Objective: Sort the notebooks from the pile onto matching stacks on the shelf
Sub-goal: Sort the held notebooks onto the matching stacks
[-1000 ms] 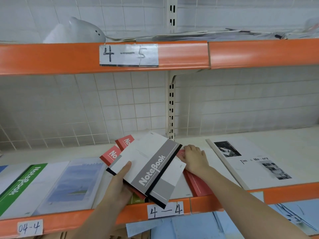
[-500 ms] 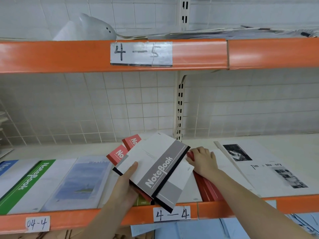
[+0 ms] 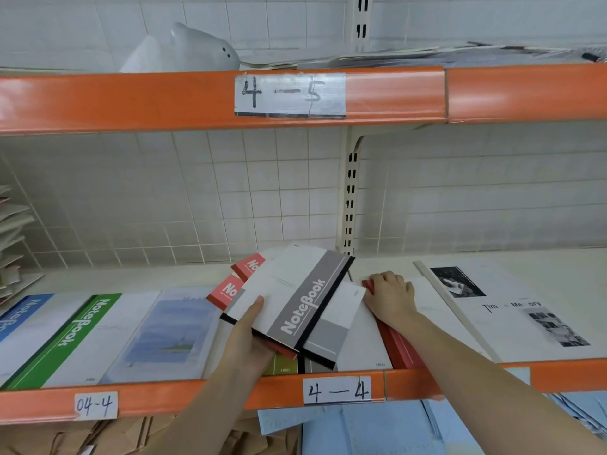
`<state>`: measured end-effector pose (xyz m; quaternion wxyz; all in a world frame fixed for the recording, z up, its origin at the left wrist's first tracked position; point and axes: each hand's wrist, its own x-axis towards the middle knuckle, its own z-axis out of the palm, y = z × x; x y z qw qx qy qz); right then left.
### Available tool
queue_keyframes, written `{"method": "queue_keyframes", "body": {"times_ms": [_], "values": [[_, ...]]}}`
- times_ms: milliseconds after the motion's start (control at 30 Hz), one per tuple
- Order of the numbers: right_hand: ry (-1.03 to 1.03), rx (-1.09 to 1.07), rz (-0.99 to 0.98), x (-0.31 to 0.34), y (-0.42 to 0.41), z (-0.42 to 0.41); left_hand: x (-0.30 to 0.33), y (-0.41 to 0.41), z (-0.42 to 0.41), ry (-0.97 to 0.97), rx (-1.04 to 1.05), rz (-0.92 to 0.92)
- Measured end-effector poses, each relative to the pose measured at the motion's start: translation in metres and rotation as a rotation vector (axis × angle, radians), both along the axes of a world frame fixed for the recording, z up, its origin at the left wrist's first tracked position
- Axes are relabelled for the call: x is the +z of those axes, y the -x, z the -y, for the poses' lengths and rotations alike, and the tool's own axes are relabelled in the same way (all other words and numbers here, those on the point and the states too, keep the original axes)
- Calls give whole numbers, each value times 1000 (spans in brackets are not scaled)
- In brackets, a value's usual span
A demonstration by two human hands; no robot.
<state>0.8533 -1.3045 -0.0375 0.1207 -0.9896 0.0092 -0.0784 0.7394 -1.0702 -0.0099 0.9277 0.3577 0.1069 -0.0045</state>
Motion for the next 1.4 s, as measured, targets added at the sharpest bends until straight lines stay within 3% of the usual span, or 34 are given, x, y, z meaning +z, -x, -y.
{"method": "queue_keyframes", "body": {"times_ms": [233,300,367,433,500,567,667,867,1000,1200,1400], "values": [[-107,11,79,-1,-1,1,27,-9,-19,-43,57,79],[-320,60,172,8,4,-2,33,-8,-31,-56,76,95],[-673,69,133,29,16,-14,34,-5,-41,-90,85,96],[-1132,75,-101,51,32,-33,30,0,-47,-119,97,75],[-1366,137,-352,66,49,-52,23,5,-48,-128,108,53],[-1327,221,-412,68,58,-69,15,9,-47,-121,102,34],[-1234,161,-292,60,62,-83,9,14,-46,-101,56,46],[-1445,1,-69,59,64,-87,2,14,-56,20,24,29],[-1454,-59,50,67,64,-84,-4,14,-58,49,34,-50],[-1220,3,218,87,63,-72,-5,12,-61,75,40,-118],[-630,224,350,111,51,-73,-8,11,-61,30,17,-72]]}}
